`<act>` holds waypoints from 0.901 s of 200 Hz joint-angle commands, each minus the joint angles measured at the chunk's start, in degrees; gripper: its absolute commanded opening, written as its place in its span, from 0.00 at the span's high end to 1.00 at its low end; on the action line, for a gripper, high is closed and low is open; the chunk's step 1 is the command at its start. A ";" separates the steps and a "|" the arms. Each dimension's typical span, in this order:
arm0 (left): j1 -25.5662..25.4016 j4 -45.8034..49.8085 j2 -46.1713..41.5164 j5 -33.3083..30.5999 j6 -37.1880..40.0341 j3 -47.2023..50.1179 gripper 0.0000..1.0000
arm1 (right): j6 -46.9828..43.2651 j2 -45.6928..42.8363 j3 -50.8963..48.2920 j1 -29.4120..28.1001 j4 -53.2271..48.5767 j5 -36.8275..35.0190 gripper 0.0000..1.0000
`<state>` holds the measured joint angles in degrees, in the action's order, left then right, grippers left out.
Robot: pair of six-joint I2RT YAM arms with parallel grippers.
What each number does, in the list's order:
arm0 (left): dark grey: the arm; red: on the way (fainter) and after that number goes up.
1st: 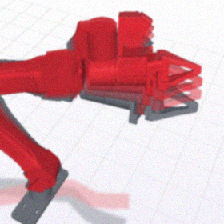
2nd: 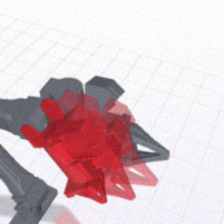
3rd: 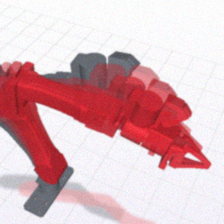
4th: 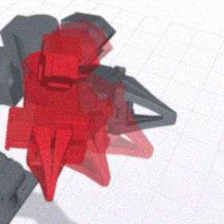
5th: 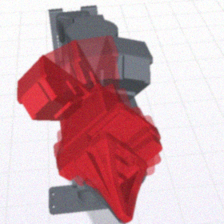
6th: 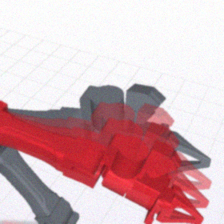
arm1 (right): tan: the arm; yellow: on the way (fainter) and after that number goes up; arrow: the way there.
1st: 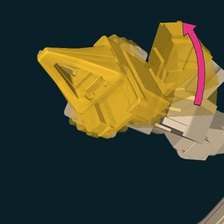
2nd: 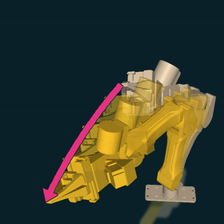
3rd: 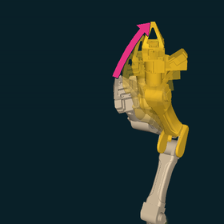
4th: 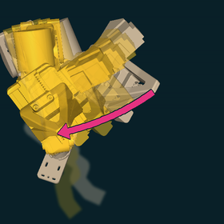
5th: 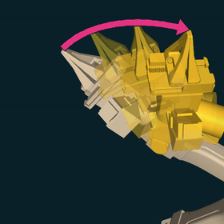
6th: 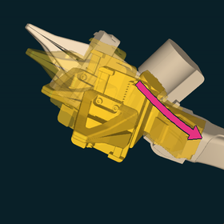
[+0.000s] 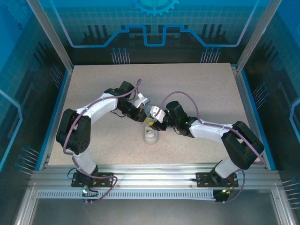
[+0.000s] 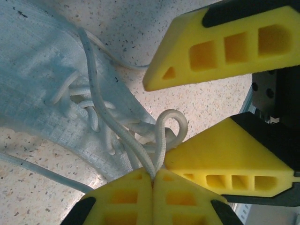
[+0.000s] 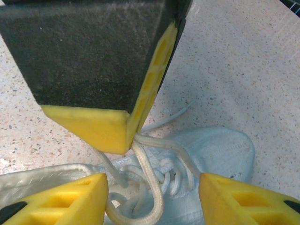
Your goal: Tie the shoes
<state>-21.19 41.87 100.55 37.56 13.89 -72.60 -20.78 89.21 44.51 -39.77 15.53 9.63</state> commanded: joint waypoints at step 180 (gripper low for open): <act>0.98 -5.40 -2.55 -3.51 1.54 2.05 1.00 | -0.27 2.68 12.82 2.93 -21.56 31.41 0.97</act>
<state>-21.08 43.68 99.57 39.35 16.56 -71.92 -25.23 93.67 54.81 -37.26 -1.78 26.94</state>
